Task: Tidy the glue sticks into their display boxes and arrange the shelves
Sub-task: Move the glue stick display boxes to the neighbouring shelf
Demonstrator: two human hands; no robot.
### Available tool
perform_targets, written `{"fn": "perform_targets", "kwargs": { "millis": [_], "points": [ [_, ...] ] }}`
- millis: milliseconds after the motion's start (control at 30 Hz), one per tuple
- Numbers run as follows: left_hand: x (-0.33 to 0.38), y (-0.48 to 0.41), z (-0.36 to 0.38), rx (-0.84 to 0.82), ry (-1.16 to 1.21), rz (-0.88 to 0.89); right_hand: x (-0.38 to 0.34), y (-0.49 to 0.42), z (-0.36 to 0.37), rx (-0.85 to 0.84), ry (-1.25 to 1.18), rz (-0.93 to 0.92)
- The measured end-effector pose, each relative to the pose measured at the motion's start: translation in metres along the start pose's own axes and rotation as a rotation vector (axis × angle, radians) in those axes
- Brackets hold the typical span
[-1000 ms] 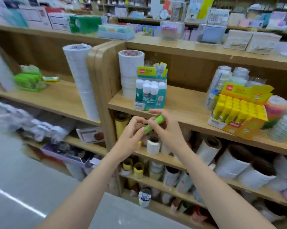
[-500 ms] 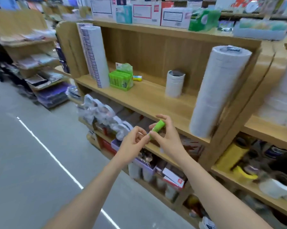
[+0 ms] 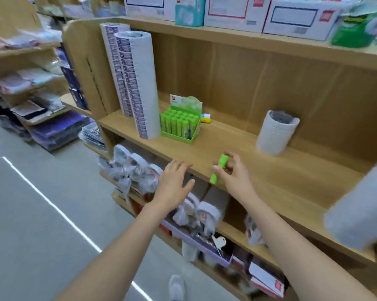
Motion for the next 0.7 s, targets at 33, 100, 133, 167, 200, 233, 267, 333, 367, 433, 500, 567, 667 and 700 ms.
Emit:
{"fn": "perform_targets", "kwargs": {
  "millis": [33, 100, 133, 167, 200, 233, 267, 333, 367, 433, 500, 567, 667, 700],
  "points": [
    [-0.007, -0.015, -0.002, 0.008, 0.002, -0.002, 0.005, -0.016, 0.008, 0.012, -0.010, 0.009],
    [-0.022, -0.041, -0.007, 0.062, 0.008, -0.018, 0.012, -0.048, 0.024, 0.030, -0.035, 0.020],
    [-0.029, -0.053, -0.011, 0.106, 0.002, -0.029, 0.014, -0.062, 0.031, 0.044, -0.051, 0.009],
    [-0.036, -0.065, -0.016, 0.153, -0.001, -0.040, 0.014, -0.075, 0.038, 0.068, -0.053, -0.017],
    [-0.041, -0.075, -0.021, 0.192, -0.003, -0.048, 0.014, -0.088, 0.044, 0.091, -0.030, -0.045],
    [-0.045, -0.085, -0.026, 0.217, 0.001, -0.056, 0.014, -0.101, 0.050, 0.114, -0.008, -0.073],
    [-0.048, -0.094, -0.030, 0.226, 0.010, -0.057, 0.014, -0.114, 0.054, 0.131, -0.003, -0.094],
    [-0.052, -0.109, -0.035, 0.218, 0.035, -0.028, 0.017, -0.137, 0.062, 0.136, -0.053, -0.101],
    [-0.054, -0.116, -0.037, 0.204, 0.055, -0.006, 0.019, -0.148, 0.066, 0.124, -0.076, -0.095],
    [-0.058, -0.127, -0.037, 0.167, 0.101, 0.018, 0.021, -0.164, 0.073, 0.090, -0.123, -0.075],
    [-0.061, -0.136, -0.037, 0.142, 0.133, 0.023, 0.018, -0.173, 0.080, 0.052, -0.195, -0.045],
    [-0.062, -0.143, -0.035, 0.119, 0.163, 0.038, 0.017, -0.177, 0.084, 0.034, -0.235, -0.042],
    [-0.063, -0.151, -0.036, 0.087, 0.250, 0.058, 0.019, -0.177, 0.084, 0.132, -0.225, -0.040],
    [-0.063, -0.153, -0.036, 0.076, 0.279, 0.057, 0.018, -0.175, 0.083, 0.168, -0.211, -0.034]
  ]
}}
Point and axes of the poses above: each hand's wrist, its own y-axis away from the middle knuckle, its own z-axis out of the palm, x = y × z, the point moved 2 cm from there along -y, towards the middle knuckle, and after that the axes turned 11 degrees about -z, right-handed, at the moved point
